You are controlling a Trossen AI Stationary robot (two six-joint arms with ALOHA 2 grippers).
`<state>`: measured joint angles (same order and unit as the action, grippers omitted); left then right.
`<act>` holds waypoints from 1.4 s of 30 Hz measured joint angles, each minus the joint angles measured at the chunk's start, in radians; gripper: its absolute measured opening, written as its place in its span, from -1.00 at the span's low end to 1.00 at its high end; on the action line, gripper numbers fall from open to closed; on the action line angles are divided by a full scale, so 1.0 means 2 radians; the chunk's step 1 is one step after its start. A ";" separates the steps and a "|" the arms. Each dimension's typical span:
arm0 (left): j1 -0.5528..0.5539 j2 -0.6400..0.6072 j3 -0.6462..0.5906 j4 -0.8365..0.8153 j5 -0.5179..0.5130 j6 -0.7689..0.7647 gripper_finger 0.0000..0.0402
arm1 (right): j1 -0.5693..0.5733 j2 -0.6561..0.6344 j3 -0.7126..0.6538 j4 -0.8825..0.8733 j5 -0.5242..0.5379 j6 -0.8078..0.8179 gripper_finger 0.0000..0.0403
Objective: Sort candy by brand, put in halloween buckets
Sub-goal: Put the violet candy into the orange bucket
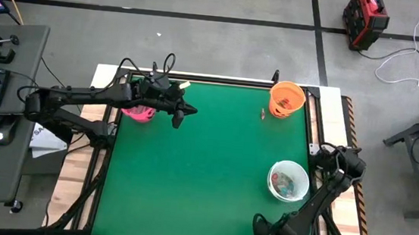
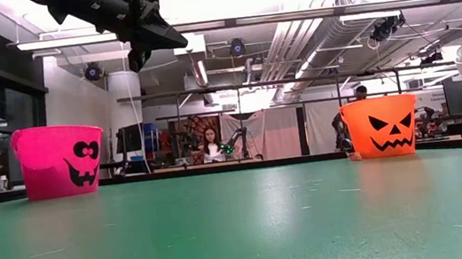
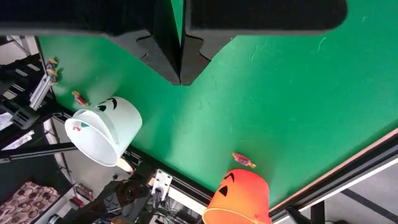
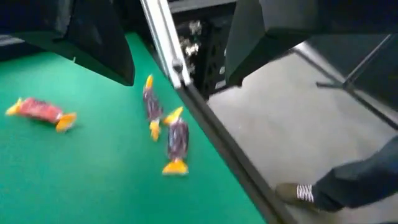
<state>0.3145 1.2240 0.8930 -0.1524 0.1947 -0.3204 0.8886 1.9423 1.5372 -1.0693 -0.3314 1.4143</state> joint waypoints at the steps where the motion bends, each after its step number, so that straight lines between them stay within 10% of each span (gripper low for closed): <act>1: 0.000 0.000 0.000 0.000 0.000 0.000 -1.00 | 0.001 0.001 0.000 0.000 0.007 0.000 0.20; 26: 0.000 0.000 0.000 0.000 0.000 0.000 -1.00 | 0.003 0.104 0.001 0.019 -0.002 -0.027 0.17; 37: 0.000 0.000 0.000 0.000 0.000 0.000 -1.00 | 0.004 0.108 0.026 -0.016 0.028 -0.045 -0.89; 42: 0.000 0.000 0.000 0.000 0.000 0.008 -1.00 | 0.001 0.109 0.086 -0.119 0.093 -0.068 -0.82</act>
<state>0.3145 1.2240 0.8932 -0.1528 0.1947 -0.3038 0.8912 2.1601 1.7098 -1.3069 -0.1450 1.2776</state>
